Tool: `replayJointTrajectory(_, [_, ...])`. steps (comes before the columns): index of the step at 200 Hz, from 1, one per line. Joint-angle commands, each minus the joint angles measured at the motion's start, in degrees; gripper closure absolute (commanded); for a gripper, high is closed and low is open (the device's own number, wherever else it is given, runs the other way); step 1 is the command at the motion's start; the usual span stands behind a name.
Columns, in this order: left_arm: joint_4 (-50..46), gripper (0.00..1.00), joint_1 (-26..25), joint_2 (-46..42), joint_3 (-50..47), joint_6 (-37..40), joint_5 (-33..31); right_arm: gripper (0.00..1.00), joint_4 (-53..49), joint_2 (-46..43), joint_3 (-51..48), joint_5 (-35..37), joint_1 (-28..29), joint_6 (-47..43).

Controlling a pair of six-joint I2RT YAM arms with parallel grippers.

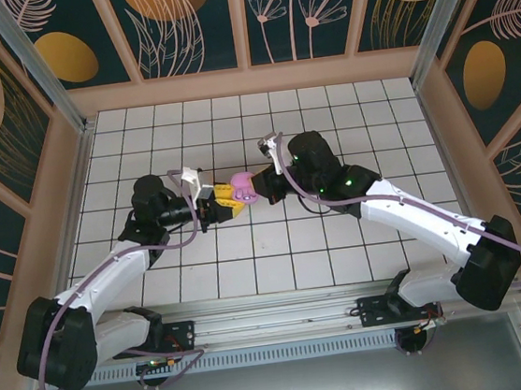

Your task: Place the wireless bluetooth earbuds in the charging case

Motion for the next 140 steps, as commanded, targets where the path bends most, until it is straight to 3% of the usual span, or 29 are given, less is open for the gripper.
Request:
replayJointTrajectory(1, [3.75,0.8,-0.37,-1.35,-1.13,-0.17,-0.42,1.0,4.76,-1.52,-0.05,1.99,0.63,0.94])
replayJointTrajectory(62, [4.75,0.73,-0.37,-2.1,-2.04,-0.29,-1.34,1.0,4.31,-1.4,0.64,2.74,1.42,1.47])
replayJointTrajectory(84, [4.42,0.84,-0.37,-2.01,-1.8,-0.23,-1.5,1.0,3.68,-1.09,1.07,2.81,1.52,1.69])
replayJointTrajectory(98, [4.06,0.93,-0.37,-1.67,-1.44,-0.4,-1.51,0.83,2.79,-1.08,1.58,3.29,1.51,2.04])
replayJointTrajectory(114, [4.17,0.96,-0.37,-1.18,-1.18,-1.22,-1.69,0.67,1.58,-1.33,2.12,3.34,1.51,2.32])
replayJointTrajectory(140, [6.01,0.99,-0.37,-0.74,-1.2,-3.23,-1.76,0.55,-0.6,-2.25,2.41,3.43,1.51,2.76])
